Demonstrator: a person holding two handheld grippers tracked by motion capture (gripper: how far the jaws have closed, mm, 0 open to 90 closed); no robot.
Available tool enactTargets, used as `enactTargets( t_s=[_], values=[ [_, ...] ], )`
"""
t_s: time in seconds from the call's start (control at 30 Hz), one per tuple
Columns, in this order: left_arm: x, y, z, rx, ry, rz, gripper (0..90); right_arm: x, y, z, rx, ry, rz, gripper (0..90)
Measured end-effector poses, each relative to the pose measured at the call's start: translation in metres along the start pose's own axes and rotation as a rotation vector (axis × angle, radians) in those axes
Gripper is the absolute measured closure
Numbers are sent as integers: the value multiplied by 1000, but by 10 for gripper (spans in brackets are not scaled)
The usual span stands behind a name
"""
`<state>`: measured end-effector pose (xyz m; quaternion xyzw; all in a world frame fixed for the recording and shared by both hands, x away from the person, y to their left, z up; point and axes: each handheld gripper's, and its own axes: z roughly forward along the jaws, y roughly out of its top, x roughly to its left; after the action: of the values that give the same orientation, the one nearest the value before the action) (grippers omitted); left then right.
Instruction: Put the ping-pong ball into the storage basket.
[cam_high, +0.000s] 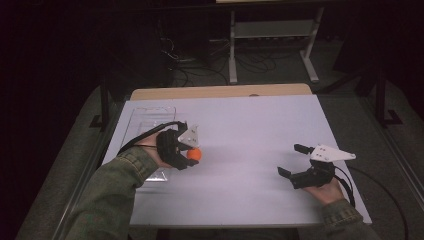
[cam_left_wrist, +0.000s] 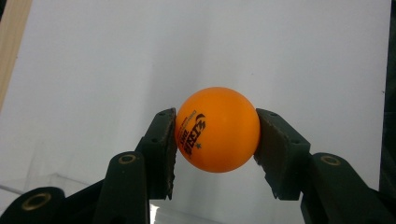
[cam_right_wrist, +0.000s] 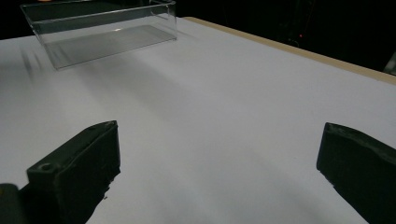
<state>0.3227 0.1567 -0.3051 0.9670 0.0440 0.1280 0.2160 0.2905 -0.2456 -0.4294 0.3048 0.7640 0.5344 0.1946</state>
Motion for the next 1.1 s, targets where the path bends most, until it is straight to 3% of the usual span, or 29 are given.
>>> enactTargets(
  t_s=[0.63, 1.1],
  values=[
    [8, -9, -19, 18, 38, -10, 504, 0, 0, 0, 3, -4, 2, 0],
    [16, -25, -33, 50, 45, -50, 504, 0, -1, 1, 9, -3, -3, 0]
  ],
)
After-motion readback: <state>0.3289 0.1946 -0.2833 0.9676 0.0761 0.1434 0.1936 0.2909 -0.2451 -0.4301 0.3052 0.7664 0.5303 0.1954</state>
